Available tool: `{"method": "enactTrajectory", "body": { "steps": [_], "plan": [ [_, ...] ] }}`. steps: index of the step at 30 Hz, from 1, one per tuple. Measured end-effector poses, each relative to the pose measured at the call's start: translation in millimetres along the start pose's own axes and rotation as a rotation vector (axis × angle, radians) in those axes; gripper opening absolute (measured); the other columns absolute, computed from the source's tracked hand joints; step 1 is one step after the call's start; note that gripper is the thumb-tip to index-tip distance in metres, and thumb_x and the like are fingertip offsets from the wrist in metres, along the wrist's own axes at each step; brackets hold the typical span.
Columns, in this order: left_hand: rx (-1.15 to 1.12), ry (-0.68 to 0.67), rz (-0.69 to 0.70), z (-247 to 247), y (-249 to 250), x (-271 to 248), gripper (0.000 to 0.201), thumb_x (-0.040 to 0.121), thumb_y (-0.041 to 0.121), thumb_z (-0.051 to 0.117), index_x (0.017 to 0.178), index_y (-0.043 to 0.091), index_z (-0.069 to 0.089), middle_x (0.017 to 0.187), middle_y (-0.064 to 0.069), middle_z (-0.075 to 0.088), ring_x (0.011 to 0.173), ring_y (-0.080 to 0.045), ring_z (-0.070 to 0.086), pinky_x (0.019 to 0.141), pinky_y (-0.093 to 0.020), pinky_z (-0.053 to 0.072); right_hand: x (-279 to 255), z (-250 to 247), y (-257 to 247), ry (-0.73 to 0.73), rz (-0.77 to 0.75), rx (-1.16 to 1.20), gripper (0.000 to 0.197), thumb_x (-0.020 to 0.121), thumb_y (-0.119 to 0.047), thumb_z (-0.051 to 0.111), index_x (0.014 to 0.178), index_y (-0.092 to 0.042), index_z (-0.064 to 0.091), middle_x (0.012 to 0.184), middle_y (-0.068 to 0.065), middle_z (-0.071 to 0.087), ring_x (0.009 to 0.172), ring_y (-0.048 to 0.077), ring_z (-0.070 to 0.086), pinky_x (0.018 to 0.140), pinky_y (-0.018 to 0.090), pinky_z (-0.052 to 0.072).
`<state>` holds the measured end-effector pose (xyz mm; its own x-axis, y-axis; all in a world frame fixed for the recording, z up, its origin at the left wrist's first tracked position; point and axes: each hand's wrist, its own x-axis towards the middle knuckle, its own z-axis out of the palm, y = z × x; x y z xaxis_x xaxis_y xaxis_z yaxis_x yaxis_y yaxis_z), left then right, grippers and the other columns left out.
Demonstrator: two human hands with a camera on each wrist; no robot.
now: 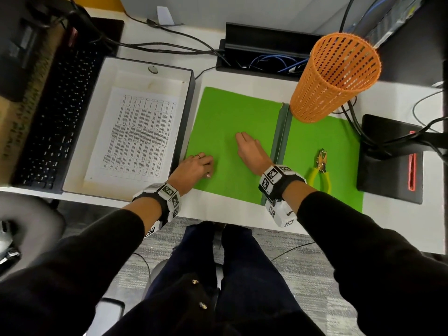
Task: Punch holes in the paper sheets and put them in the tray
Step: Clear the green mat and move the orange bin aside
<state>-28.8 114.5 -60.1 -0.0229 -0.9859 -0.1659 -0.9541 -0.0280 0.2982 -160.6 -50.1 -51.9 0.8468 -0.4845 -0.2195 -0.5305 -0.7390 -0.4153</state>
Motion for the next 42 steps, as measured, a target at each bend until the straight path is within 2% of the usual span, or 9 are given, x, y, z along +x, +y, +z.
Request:
{"method": "enactTrajectory", "body": {
  "steps": [4,7,11,15,18,20,25,35,42],
  "plan": [
    [0.008,-0.017,0.004,-1,1,2,0.02,0.07,0.0,0.078,0.082,0.013,0.068,0.103,-0.004,0.06,0.09,-0.022,0.059,0.072,-0.033,0.05,1,0,0,-0.009,0.007,0.009,0.036,0.081,0.016,0.037,0.113,0.002,0.046,0.109,0.024,0.054,0.092,0.035,0.054,0.082,0.043,0.039],
    [-0.053,0.001,-0.012,-3,-2,2,0.02,0.072,-0.007,0.073,0.082,0.009,0.067,0.101,-0.008,0.06,0.089,-0.024,0.057,0.073,-0.033,0.05,1,0,0,-0.013,0.022,0.016,0.035,0.081,0.016,0.036,0.112,0.003,0.046,0.109,0.024,0.054,0.091,0.036,0.054,0.081,0.043,0.04],
    [-0.13,0.017,-0.022,-5,-6,0,0.019,0.076,-0.014,0.066,0.082,0.003,0.065,0.092,-0.011,0.061,0.08,-0.025,0.056,0.069,-0.028,0.043,1,-1,0,-0.013,0.022,0.03,0.035,0.081,0.017,0.036,0.111,0.003,0.047,0.106,0.024,0.055,0.089,0.035,0.054,0.079,0.042,0.04],
    [-0.193,0.038,-0.036,-7,-8,2,0.019,0.078,-0.017,0.06,0.08,0.001,0.062,0.085,-0.013,0.06,0.076,-0.026,0.055,0.067,-0.038,0.048,2,-1,1,-0.005,0.023,0.034,0.034,0.08,0.017,0.036,0.11,0.004,0.048,0.104,0.026,0.055,0.076,0.028,0.045,0.075,0.044,0.041],
    [-0.196,0.005,-0.017,-9,-9,2,0.013,0.08,-0.011,0.063,0.081,0.002,0.064,0.087,-0.012,0.062,0.079,-0.026,0.058,0.07,-0.038,0.05,3,0,1,0.002,0.026,0.039,0.034,0.079,0.017,0.036,0.109,0.006,0.049,0.102,0.027,0.056,0.073,0.023,0.037,0.074,0.047,0.042],
    [-0.195,-0.02,0.007,-12,-7,1,0.006,0.079,-0.002,0.068,0.084,0.001,0.067,0.09,-0.012,0.063,0.084,-0.026,0.059,0.073,-0.036,0.05,3,0,0,-0.004,0.031,0.035,0.035,0.079,0.017,0.036,0.11,0.006,0.049,0.103,0.026,0.056,0.073,0.025,0.041,0.074,0.046,0.042],
    [-0.166,-0.042,0.065,-14,-10,2,0.011,0.08,0.007,0.071,0.089,0.001,0.069,0.097,-0.013,0.063,0.087,-0.028,0.062,0.076,-0.039,0.053,4,2,0,0.001,0.036,0.033,0.034,0.079,0.017,0.036,0.108,0.005,0.049,0.101,0.026,0.056,0.082,0.037,0.055,0.074,0.047,0.042],
    [-0.102,-0.103,0.087,-18,-9,8,0.008,0.083,0.011,0.068,0.087,0.004,0.071,0.099,-0.008,0.062,0.084,-0.024,0.064,0.074,-0.04,0.054,5,0,-1,-0.001,0.028,0.02,0.034,0.08,0.016,0.036,0.11,0.006,0.048,0.103,0.026,0.056,0.085,0.037,0.055,0.076,0.046,0.041],
    [-0.068,-0.152,0.113,-20,-10,12,0.009,0.086,0.012,0.065,0.085,0.007,0.072,0.098,-0.007,0.062,0.083,-0.021,0.064,0.075,-0.034,0.054,5,1,-1,0.015,0.021,0.018,0.034,0.079,0.017,0.035,0.109,0.007,0.049,0.102,0.027,0.056,0.083,0.037,0.055,0.072,0.045,0.04]
  ]
}}
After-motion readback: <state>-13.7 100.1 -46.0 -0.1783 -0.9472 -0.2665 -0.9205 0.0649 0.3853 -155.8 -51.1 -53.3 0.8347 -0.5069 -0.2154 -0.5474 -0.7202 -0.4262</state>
